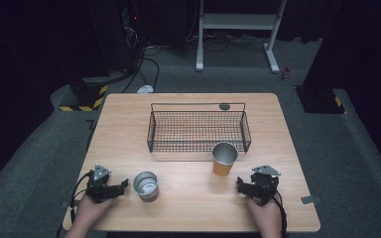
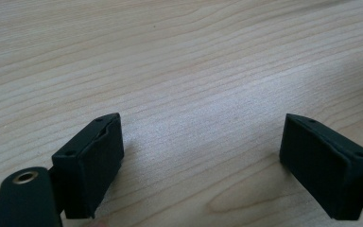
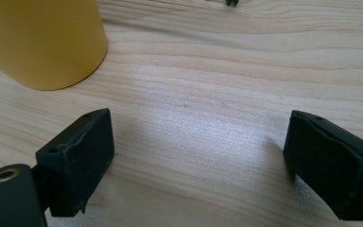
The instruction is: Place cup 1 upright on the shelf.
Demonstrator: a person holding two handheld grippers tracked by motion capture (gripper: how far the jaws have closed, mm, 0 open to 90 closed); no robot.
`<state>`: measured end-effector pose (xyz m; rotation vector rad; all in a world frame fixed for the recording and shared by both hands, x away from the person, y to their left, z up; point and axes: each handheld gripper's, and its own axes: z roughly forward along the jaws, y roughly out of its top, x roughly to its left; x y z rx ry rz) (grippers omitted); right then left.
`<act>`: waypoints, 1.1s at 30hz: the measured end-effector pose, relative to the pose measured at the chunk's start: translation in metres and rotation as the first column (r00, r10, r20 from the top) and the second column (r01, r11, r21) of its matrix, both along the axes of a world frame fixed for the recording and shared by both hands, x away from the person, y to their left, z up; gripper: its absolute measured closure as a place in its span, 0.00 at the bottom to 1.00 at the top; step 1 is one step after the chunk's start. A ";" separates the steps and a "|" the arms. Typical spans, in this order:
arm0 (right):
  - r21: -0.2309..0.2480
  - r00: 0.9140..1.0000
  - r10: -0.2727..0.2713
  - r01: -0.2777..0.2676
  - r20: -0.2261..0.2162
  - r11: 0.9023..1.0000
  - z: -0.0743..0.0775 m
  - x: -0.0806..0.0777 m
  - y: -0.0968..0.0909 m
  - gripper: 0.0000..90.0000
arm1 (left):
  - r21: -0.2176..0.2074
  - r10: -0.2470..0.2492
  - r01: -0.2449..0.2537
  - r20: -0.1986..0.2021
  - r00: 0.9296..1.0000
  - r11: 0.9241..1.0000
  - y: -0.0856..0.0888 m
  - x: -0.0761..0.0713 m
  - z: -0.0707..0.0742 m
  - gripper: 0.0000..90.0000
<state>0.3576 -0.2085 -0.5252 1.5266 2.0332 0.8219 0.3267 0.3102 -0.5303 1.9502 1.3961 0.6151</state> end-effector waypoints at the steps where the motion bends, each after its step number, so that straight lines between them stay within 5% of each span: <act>1: 0.000 1.000 0.000 0.000 0.000 1.000 0.000 0.000 0.000 0.10 | 0.004 -0.003 0.003 0.000 1.000 1.000 0.000 0.000 0.000 0.16; 33: -0.011 1.000 0.026 -0.026 0.011 1.000 0.001 -0.003 0.000 0.12 | -0.004 0.021 -0.021 -0.001 1.000 1.000 -0.002 0.000 0.000 0.17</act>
